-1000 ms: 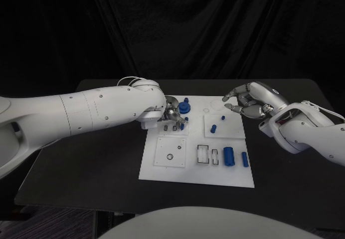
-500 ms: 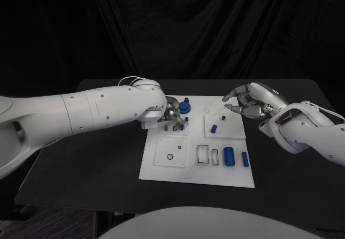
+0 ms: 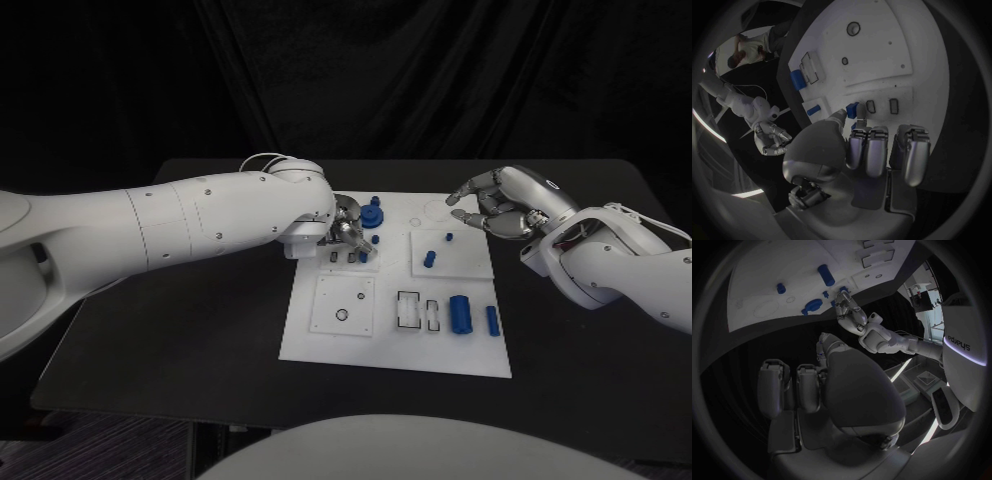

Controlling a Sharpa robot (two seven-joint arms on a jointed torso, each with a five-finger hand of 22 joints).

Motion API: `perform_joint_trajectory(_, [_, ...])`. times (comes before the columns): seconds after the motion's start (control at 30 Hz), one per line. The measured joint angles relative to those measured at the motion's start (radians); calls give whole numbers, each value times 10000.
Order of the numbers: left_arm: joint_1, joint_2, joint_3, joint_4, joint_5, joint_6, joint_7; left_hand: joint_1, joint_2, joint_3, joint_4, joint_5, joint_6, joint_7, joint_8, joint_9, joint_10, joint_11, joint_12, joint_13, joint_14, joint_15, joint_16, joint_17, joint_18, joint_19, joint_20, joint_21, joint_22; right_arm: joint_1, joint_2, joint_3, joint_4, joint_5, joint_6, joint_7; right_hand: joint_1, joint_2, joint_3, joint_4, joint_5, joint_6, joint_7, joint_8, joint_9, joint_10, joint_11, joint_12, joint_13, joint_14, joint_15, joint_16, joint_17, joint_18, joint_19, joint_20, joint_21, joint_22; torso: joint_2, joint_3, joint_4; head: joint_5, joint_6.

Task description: Assemble the parts on the task board

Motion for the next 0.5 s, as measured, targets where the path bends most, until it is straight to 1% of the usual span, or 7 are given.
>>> perform_joint_trajectory(0.3, [-2, 6, 0, -16, 0, 42, -12, 0, 0, 43, -43, 0, 0, 0, -7, 10, 0, 0, 0, 0, 0, 0, 0, 0, 1, 0, 0, 0, 0, 0, 7, 0, -24, 0, 35, -24, 0, 0, 0, 0, 0, 0, 0, 0, -12, 0, 0, -41, 0, 0, 0, 0, 0, -1, 0, 0, 0, 0, -4, -1, -6, -12, 0])
perform_joint_trajectory(0.37, [-3, 5, 0, -17, 0, 45, -15, 0, 0, 100, -99, 0, 0, 0, -41, 39, 0, 0, 0, 0, 0, 0, 0, 0, 1, 0, 0, 0, 0, -1, 12, 0, -28, 0, 43, -30, 0, 0, 0, 0, 0, 0, 0, 0, -12, 0, 0, -41, 0, 0, 0, 0, 0, 0, 0, 0, 0, 0, -6, -1, -6, -18, 0])
perform_joint_trajectory(0.5, [-4, 3, 0, -17, -1, 49, -20, 78, -37, 305, -305, 229, 0, 0, -164, 120, 0, 0, 0, 0, 0, 0, 0, 0, 0, 0, 0, 0, -1, -2, 19, 0, -34, 0, 60, -39, 0, 0, 0, 0, 0, 0, 0, 0, -12, 0, 0, -41, 0, 0, 0, 0, 0, -1, 0, 0, -45, 2, -7, -1, -5, -26, 0])
